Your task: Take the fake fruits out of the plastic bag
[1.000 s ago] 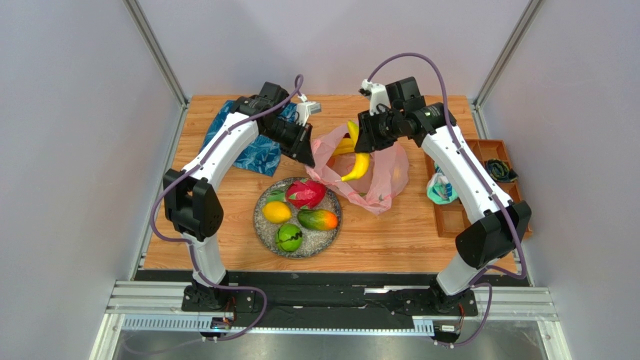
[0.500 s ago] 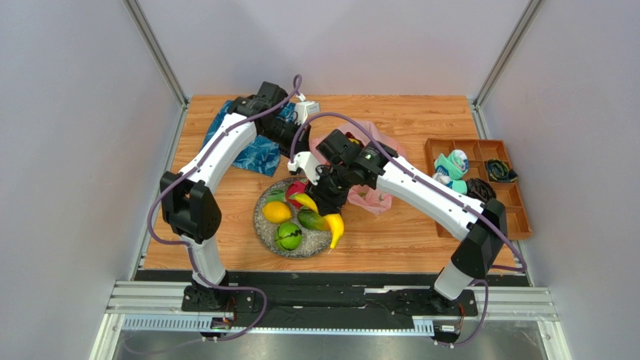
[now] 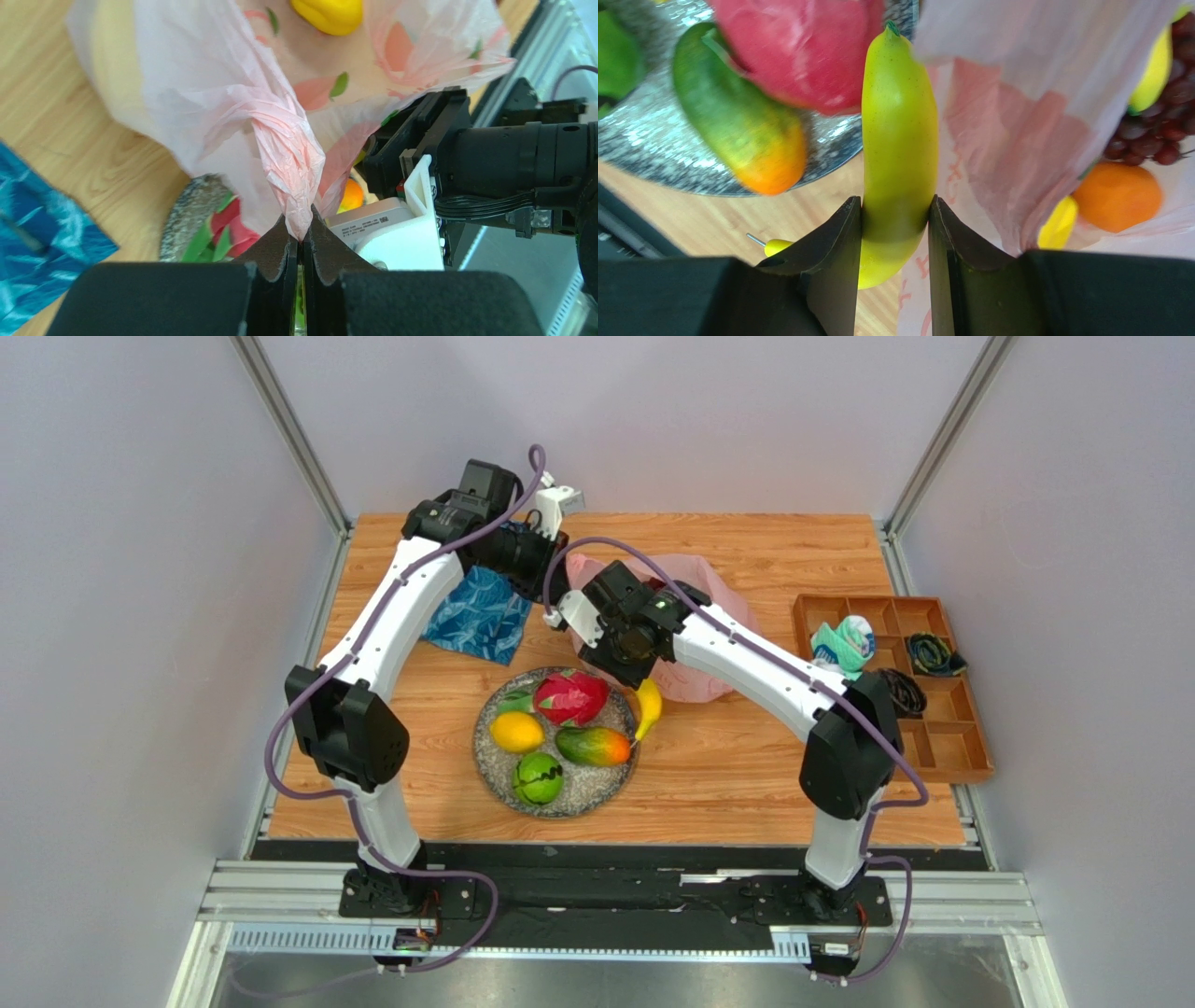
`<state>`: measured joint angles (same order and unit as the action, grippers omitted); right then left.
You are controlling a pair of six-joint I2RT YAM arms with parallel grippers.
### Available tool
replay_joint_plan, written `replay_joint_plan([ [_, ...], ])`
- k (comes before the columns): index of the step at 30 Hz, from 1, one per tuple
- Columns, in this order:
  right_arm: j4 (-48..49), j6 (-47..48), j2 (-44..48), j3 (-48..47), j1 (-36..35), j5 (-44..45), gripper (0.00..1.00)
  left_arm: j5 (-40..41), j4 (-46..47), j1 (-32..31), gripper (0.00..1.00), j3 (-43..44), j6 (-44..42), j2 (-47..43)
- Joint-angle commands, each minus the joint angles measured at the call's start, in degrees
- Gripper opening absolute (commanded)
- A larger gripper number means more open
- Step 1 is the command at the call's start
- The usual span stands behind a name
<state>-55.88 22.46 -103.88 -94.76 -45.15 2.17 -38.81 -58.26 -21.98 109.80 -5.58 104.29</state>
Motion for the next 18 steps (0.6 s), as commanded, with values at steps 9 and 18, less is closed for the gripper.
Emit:
replay_joint_plan([
  [9, 3.9, 6.0, -17.2, -15.2, 1.3, 2.2, 0.01, -7.3, 1.0, -1.3, 0.08, 4.3, 3.9, 2.3],
  [18, 2.4, 8.8, -20.8, -16.2, -0.1, -6.1, 0.02, -4.9, 0.4, -1.5, 0.07, 9.0, 3.3, 6.4],
])
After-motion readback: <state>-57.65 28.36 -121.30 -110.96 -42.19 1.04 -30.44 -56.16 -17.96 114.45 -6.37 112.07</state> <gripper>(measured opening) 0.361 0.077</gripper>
